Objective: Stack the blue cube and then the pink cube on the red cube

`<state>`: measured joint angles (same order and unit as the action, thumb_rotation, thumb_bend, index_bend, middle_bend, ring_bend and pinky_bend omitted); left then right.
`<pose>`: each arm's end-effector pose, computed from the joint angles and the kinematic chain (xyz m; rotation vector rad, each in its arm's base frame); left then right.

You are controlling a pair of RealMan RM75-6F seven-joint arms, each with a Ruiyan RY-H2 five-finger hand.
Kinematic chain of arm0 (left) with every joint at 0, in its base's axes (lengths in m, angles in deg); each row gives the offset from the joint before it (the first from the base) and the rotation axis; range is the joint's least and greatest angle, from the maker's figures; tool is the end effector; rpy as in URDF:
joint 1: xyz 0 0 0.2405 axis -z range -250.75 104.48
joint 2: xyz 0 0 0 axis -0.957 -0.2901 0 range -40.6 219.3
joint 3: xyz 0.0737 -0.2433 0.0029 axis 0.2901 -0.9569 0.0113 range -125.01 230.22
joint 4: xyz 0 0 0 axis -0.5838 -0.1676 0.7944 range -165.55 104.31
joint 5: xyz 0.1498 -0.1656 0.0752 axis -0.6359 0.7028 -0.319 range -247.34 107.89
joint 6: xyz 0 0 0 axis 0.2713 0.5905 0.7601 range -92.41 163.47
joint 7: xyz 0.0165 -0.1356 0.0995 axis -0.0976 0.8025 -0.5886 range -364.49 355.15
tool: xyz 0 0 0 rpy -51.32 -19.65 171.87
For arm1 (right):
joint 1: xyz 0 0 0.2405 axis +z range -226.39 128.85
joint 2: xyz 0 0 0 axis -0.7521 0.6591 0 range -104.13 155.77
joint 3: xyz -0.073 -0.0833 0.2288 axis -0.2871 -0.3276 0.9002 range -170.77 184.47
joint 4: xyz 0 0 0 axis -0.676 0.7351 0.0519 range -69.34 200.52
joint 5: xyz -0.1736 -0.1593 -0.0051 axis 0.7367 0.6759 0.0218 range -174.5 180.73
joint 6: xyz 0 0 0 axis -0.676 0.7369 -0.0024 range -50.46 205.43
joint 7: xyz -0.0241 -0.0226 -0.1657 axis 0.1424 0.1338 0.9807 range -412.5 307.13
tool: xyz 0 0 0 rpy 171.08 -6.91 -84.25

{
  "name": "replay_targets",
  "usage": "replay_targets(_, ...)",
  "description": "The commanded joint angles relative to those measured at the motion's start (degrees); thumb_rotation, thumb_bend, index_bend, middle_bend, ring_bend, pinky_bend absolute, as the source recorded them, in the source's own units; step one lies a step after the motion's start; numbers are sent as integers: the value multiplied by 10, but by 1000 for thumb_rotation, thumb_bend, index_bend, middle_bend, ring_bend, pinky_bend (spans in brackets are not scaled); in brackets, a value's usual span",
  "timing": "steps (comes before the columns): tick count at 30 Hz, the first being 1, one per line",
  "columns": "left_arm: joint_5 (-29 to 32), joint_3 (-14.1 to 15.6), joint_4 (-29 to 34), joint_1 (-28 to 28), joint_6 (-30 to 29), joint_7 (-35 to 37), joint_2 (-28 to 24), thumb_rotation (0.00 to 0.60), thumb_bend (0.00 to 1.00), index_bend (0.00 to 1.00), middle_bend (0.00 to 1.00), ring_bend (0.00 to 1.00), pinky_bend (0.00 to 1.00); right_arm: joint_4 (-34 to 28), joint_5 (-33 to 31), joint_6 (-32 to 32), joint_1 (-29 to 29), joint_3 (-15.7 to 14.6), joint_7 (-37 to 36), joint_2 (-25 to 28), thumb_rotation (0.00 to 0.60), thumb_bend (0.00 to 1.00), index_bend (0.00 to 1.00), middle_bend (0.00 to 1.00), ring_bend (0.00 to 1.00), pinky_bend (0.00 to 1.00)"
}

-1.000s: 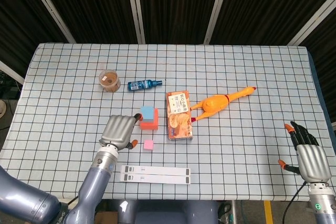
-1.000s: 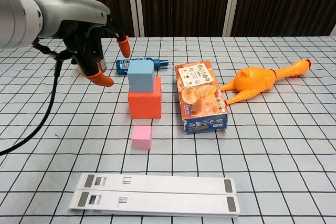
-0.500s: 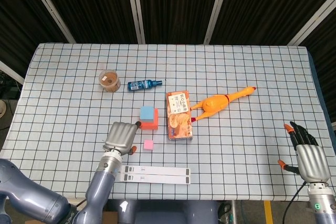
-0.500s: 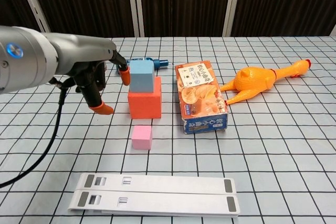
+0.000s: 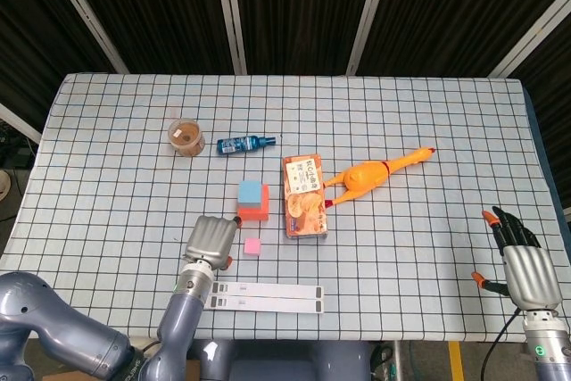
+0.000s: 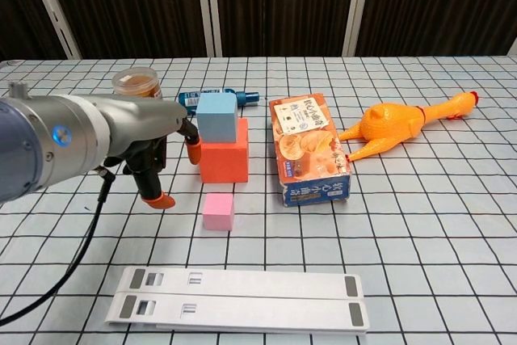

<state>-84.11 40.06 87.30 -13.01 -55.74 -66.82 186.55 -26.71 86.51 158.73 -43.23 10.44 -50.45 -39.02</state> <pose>-0.0384 0.2717 -0.0595 -1.8312 -1.0273 -0.4673 -0.3256 -0.2144 0.1251 1.3930 -0.9363 0.8432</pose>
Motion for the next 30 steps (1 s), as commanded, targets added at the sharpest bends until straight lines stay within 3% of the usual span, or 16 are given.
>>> replay_targets(1,-1,8,-26,-3,15,-1,14,600,310,264,919,745,787,1,-1,0,0,0,-1,0,600,160,102,74,103,213)
replay_targets(13,-9,1,-69,1,51,-6,50,600,311,292,921,747,789,3,-3,-4,1,0,-1,-1,600,160,102,74,102,213)
replay_targets(30,-5,-10,-96,7,36,-43,78,600,310,306,921,747,789,5,-3,-5,1,0,-8,1,600,160,102,74,103,213)
